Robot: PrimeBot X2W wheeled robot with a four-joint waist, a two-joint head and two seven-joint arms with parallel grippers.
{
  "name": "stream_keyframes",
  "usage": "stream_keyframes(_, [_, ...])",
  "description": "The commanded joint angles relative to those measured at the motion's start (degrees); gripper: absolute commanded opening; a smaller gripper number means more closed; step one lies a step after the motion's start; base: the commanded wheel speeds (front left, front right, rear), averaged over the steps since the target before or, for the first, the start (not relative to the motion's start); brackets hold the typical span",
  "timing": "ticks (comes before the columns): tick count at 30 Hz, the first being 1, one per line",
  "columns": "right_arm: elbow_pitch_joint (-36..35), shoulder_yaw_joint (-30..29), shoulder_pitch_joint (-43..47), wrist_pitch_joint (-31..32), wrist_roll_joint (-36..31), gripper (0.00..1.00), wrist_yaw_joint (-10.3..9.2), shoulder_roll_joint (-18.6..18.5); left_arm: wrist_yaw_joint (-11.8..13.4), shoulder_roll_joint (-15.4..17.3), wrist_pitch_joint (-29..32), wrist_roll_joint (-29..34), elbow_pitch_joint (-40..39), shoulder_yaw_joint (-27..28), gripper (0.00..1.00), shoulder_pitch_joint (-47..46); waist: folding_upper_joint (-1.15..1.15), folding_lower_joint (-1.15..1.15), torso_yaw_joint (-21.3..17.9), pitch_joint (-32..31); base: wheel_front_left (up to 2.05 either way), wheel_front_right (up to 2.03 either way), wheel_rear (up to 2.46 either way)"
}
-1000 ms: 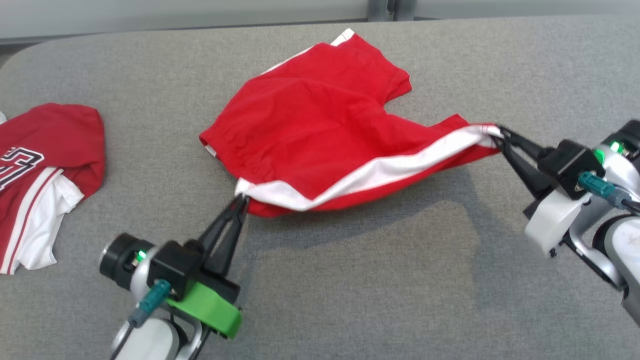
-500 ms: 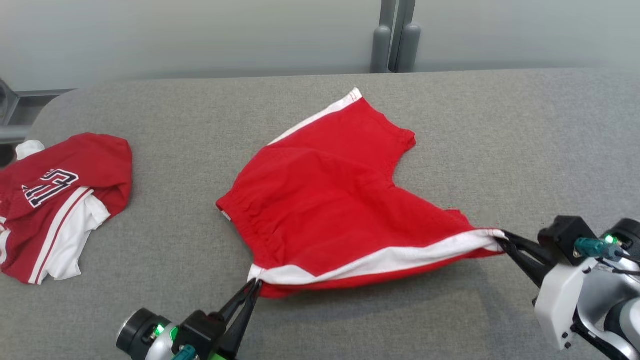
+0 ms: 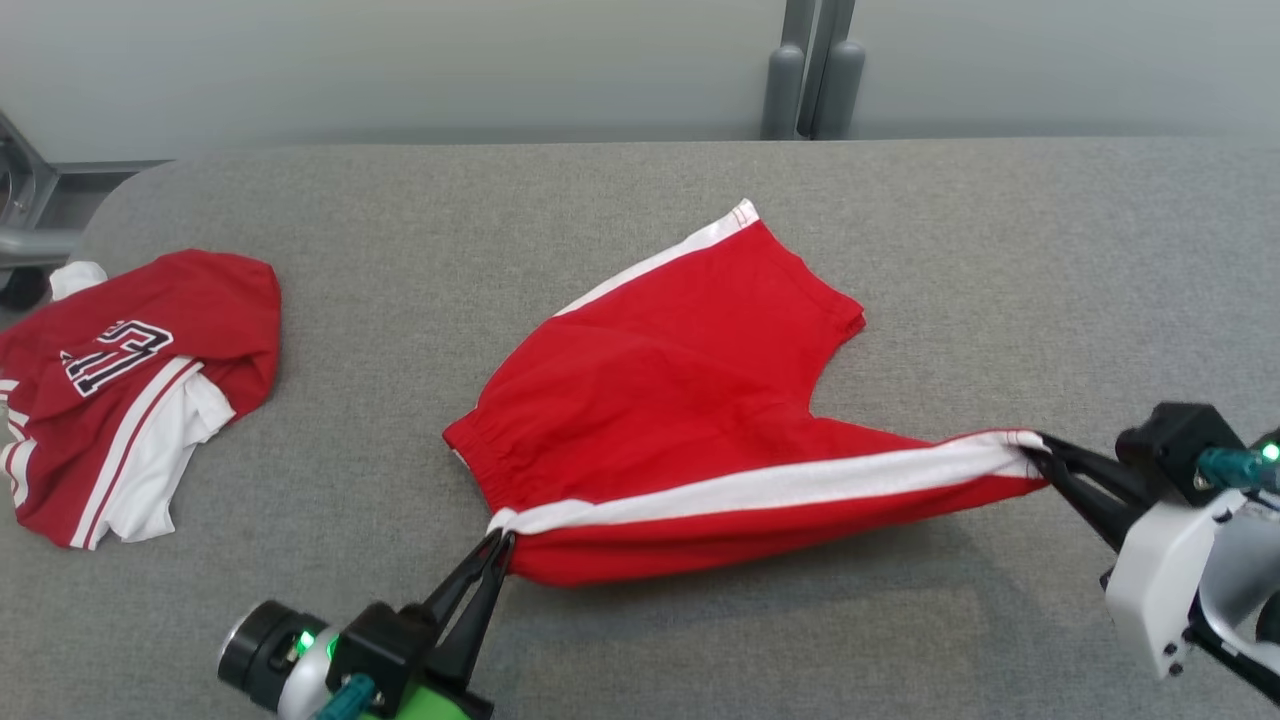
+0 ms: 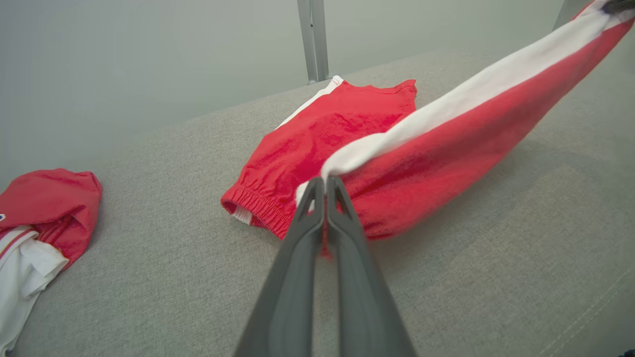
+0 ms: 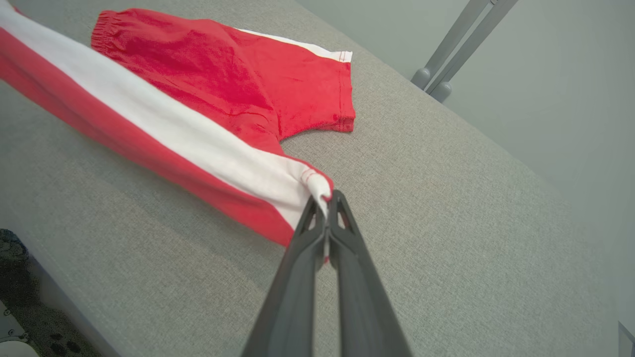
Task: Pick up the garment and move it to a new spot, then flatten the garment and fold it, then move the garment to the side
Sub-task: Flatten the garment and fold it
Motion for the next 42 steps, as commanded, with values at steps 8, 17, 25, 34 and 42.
stream_keyframes(8, [7.09,10.82,-22.46,4.2,6.09,0.0,-0.1,-5.48,-3.43,-4.14,1.24,-0.71,2.93,-0.2,0.0,-13.01,0.0,0.01,3.38,6.0,0.0,0.0,0.0])
stream_keyframes(17, [17.33,22.77,-43.6,7.27,11.99,0.0,-0.09,-6.17,-4.07,-9.84,1.12,-1.5,10.58,0.22,0.0,-24.18,0.0,0.01,6.67,10.77,0.0,0.0,0.0])
stream_keyframes(25, [24.85,33.0,-56.77,6.37,14.27,0.0,-0.1,-5.66,-3.1,-12.69,1.65,-1.8,17.12,1.52,0.0,-30.64,0.0,0.01,8.79,14.65,0.0,0.0,0.0])
stream_keyframes(34, [34.89,43.14,-69.29,0.97,14.89,0.0,-0.09,-4.36,-3.5,-16.0,1.32,-2.17,23.07,0.7,0.0,-36.4,0.0,0.01,11.46,18.35,0.0,0.0,0.0])
stream_keyframes(42, [42.27,49.57,-75.84,-2.66,16.71,0.0,-0.1,-2.22,-1.65,-17.77,4.14,-3.08,26.41,0.96,0.0,-38.45,0.0,0.01,13.8,20.32,0.0,0.0,0.0])
